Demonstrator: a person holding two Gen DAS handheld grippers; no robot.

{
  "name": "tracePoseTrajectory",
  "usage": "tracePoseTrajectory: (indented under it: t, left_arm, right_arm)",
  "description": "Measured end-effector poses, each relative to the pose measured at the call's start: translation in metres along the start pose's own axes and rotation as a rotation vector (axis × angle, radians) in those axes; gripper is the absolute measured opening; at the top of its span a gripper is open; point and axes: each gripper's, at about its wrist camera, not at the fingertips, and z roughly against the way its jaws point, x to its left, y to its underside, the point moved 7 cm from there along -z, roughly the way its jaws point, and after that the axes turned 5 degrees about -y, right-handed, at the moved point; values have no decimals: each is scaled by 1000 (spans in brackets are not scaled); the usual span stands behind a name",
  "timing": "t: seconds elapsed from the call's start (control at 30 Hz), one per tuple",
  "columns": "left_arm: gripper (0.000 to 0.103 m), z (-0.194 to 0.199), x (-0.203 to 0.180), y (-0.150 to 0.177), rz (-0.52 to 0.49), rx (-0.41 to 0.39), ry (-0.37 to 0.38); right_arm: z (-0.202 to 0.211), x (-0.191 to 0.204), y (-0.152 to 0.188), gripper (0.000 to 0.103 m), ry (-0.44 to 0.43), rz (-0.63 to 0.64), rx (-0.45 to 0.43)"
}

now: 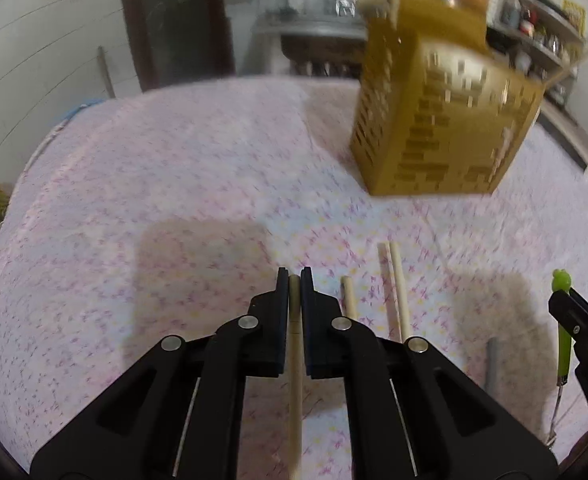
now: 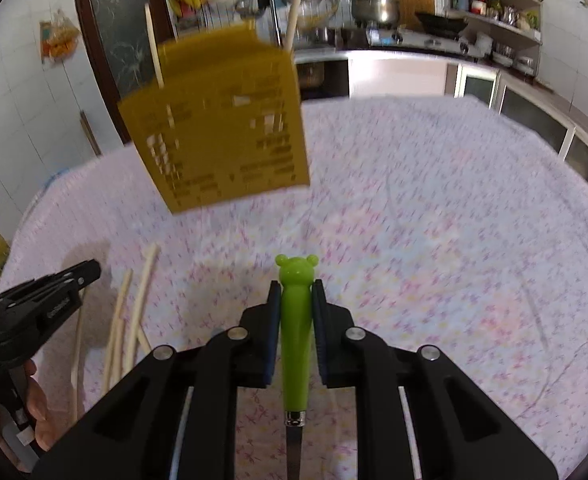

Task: Organize utensils
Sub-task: 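Lift the fork with the right tool while the left tool grasps another chopstick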

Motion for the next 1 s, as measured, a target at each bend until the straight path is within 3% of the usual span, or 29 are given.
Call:
tracePoseTrajectory:
  t: [0.3, 0.6, 1.0]
  left_arm:
    - [5, 87, 19, -9, 54, -245, -32]
    - [5, 148, 10, 3, 24, -423, -3]
    - [5, 187, 3, 12, 10, -548, 49]
  right_arm:
    - [61, -1, -14, 16, -45, 10, -209]
    - [105, -2, -5, 16, -57, 22, -338]
    - [135, 1, 0, 16, -32, 46, -420]
